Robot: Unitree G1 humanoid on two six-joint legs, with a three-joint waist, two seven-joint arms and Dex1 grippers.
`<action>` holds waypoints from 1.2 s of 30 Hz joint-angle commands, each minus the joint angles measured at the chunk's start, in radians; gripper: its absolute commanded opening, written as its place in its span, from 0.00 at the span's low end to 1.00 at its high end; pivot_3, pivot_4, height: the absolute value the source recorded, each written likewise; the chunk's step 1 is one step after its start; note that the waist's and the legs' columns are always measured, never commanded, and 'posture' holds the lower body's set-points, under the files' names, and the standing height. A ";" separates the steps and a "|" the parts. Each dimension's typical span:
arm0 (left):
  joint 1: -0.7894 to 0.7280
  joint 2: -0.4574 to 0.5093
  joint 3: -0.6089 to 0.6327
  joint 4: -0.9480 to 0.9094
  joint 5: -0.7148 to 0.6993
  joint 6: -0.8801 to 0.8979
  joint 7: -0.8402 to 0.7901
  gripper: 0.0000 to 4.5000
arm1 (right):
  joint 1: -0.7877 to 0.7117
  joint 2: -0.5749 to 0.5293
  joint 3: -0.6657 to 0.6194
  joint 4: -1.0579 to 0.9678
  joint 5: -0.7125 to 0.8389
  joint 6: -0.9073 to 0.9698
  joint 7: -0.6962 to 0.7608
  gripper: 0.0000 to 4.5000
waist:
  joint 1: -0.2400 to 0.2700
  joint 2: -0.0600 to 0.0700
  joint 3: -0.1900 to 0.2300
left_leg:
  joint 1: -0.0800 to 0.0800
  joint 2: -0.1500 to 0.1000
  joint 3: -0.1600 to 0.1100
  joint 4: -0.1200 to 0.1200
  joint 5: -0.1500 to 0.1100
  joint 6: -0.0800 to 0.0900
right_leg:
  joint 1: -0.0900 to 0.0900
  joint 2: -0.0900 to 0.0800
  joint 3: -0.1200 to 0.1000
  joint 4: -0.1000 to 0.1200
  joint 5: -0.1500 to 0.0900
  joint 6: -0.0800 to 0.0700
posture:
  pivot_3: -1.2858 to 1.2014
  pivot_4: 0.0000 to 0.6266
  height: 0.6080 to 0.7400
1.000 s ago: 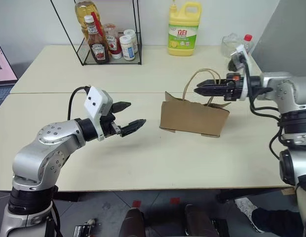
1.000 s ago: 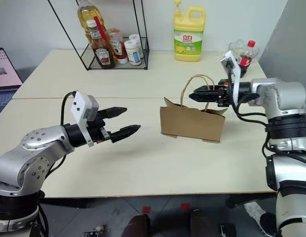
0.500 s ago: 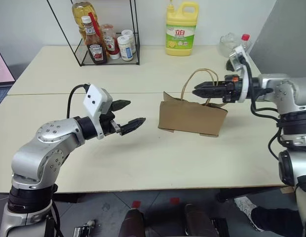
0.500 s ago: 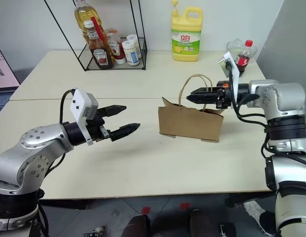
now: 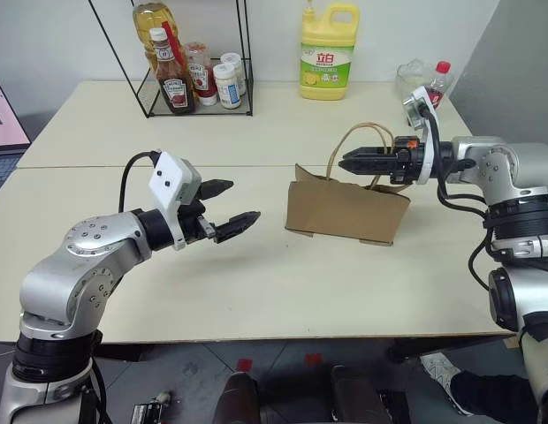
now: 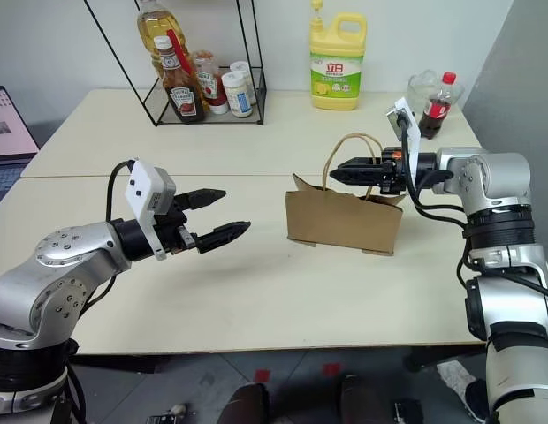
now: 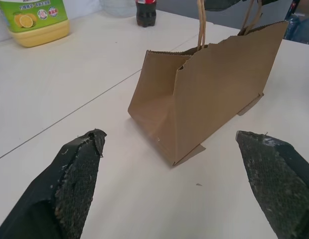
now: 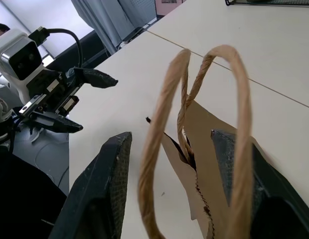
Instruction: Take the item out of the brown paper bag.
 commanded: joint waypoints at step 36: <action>-0.014 0.011 0.027 -0.024 0.006 -0.014 0.001 1.00 | -0.043 0.132 -0.005 0.002 -0.057 -0.102 -0.088 0.55 | -0.001 0.000 0.000 | 0.000 0.000 0.000 0.000 0.000 0.000 | 0.000 0.000 0.000 0.001 0.000 0.000 | 0.52 0.24 1.00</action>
